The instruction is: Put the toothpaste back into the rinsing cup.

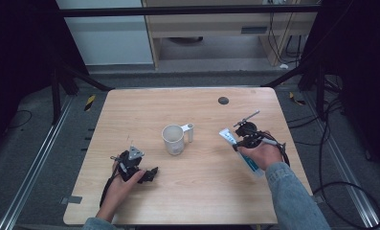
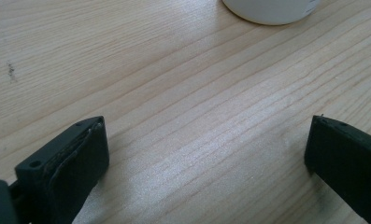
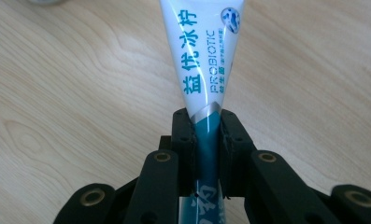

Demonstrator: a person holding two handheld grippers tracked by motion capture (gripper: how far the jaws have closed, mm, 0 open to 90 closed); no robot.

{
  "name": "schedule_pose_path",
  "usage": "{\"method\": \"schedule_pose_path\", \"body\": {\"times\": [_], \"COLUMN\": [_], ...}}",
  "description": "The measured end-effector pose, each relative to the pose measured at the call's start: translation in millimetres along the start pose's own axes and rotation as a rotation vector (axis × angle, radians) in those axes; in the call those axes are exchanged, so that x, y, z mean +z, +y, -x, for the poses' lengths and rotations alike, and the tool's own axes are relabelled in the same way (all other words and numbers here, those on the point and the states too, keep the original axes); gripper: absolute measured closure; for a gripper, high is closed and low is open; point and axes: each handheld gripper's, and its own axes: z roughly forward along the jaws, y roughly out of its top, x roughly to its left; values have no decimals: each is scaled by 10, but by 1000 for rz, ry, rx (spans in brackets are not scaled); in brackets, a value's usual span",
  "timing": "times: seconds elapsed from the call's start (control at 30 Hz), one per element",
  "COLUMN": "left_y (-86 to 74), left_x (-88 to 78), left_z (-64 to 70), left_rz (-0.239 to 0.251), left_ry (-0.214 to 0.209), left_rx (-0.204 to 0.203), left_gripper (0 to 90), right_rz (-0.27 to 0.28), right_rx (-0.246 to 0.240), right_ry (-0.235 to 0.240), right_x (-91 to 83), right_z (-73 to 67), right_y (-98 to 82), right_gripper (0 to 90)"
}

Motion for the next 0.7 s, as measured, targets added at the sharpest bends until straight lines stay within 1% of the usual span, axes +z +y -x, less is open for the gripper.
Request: {"method": "schedule_pose_path", "body": {"times": [0.13,0.17,0.2,0.4,0.43,0.47,0.53,0.57,0.6,0.67,0.7], "left_y": [0,0,0,0,0,0,1,1,1,2,4], "left_x": [0,0,0,0,0,0,-1,-1,-1,0,2], "left_z": [-1,-1,-1,-1,0,0,-2,-2,-2,-3,-3], "left_rz": [-1,-1,-1,-1,0,0,-2,-1,-1,-2,-2], "left_ry": [0,0,0,0,0,0,0,0,0,1,2], "left_rx": [1,1,1,1,0,0,2,2,2,2,0], "left_gripper": [0,0,0,0,0,0,0,0,0,0,0], "right_rz": [60,84,84,142,164,164,188,210,210,233,261], "right_rx": [4,1,1,-8,-8,-8,-8,-2,-2,1,-4], "right_ry": [15,21,21,39,45,45,50,55,55,64,67], "right_x": [-92,-120,-120,-154,-168,-168,-183,-197,-197,-213,-232], "right_z": [-51,-84,-84,-222,-261,-261,-294,-328,-328,-362,-396], "right_y": [65,95,95,183,212,212,241,267,267,293,317], "right_gripper": [787,787,787,787,787,787,787,787,787,787,787]}}
